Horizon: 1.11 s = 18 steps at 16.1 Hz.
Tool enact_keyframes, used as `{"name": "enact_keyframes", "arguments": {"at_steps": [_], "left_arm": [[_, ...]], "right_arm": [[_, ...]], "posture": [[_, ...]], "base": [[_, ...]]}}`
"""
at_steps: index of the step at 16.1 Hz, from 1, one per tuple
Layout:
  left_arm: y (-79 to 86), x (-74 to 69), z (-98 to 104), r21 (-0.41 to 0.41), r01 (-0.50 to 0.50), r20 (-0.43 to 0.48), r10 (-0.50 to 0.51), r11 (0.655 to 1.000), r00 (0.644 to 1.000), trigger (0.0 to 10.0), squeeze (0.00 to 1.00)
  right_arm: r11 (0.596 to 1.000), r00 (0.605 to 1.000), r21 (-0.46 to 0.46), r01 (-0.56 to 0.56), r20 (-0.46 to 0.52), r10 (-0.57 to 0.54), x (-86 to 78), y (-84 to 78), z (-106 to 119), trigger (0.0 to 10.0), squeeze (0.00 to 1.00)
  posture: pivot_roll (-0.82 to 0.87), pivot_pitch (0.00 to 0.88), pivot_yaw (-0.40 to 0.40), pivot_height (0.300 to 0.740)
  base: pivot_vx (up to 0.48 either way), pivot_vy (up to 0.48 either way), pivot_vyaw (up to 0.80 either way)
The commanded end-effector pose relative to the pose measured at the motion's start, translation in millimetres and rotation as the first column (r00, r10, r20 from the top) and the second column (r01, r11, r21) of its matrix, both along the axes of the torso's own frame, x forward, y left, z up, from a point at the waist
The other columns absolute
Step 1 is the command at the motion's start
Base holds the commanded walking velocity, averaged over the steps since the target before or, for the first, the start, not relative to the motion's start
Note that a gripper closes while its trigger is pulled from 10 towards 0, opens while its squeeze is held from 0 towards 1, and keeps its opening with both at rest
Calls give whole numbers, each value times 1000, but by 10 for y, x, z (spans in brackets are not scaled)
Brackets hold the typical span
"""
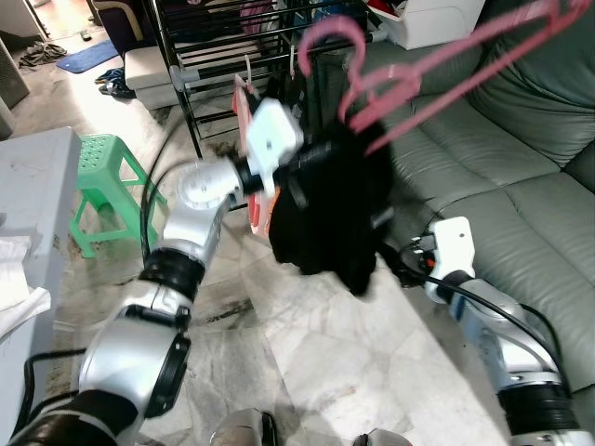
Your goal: Hang hanger
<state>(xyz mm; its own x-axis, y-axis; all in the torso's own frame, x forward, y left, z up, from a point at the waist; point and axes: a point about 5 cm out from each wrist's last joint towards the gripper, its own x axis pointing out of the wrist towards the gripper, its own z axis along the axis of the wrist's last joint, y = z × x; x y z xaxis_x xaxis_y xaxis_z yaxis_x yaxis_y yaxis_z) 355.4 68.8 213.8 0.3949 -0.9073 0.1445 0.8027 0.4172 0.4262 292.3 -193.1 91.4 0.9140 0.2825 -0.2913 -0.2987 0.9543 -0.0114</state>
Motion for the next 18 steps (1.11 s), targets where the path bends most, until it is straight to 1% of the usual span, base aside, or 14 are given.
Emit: {"name": "enact_keyframes", "arguments": {"at_steps": [1,2,3,5,6,7,9,10,12,13,14,16,17,18], "left_arm": [[-12,-37,123,2,24,56,-24,1000,998,0,0],[-2,-36,79,29,18,61,-19,999,998,0,0],[4,-38,67,38,16,63,-19,999,998,0,0],[41,-25,20,55,-9,63,5,998,998,0,0],[49,-24,25,62,-20,74,15,998,997,0,0],[47,-26,26,66,-21,77,15,998,997,0,0],[17,-48,34,59,2,74,-6,998,997,0,0],[-13,-59,66,52,9,82,-13,999,997,0,0],[-50,-70,115,51,15,99,-20,999,995,0,0],[-36,-60,92,73,2,103,-10,997,995,0,0],[-14,-48,57,93,-16,107,6,996,994,0,0],[-9,-61,28,96,-13,103,3,995,995,0,0],[-59,-104,55,79,14,105,-23,997,994,0,0],[-84,-121,79,67,27,104,-34,997,994,0,0]], "right_arm": [[999,999,17,-29,31,28,54,44,77,10000,0],[997,996,31,-67,56,65,44,71,126,10000,0],[996,995,35,-79,65,77,40,77,143,10000,0],[986,984,50,-157,92,152,-55,60,199,10000,0],[976,974,75,-203,119,193,-113,50,245,10000,0],[973,969,78,-219,134,208,-132,51,267,10000,0],[973,968,83,-215,147,202,-123,54,274,10000,0],[977,970,68,-203,149,191,-99,55,262,10000,0],[968,960,88,-233,178,215,-76,125,304,10000,0],[962,950,90,-256,209,233,-62,159,364,10000,0],[961,947,97,-260,220,234,-54,165,392,10000,0],[964,948,99,-245,235,217,-29,133,416,10000,0],[975,959,72,-210,209,191,17,91,362,10000,0],[976,958,70,-207,216,188,36,97,366,10000,0]], "posture": [[-57,11,64,740],[-59,10,65,740],[-59,10,65,740],[-61,10,65,740],[-63,11,65,740],[-65,11,66,740],[-65,11,66,740],[-65,8,67,740],[-61,7,66,740],[-54,4,64,740],[-55,3,64,740],[-59,4,65,740],[-60,4,63,740],[-59,2,62,740]], "base": [[0,0,0],[0,0,0],[0,0,0],[0,0,0],[0,0,0],[0,0,0],[0,0,0],[0,0,0],[0,0,0],[0,0,0],[0,0,0],[0,0,0],[0,0,0],[0,0,0]]}}
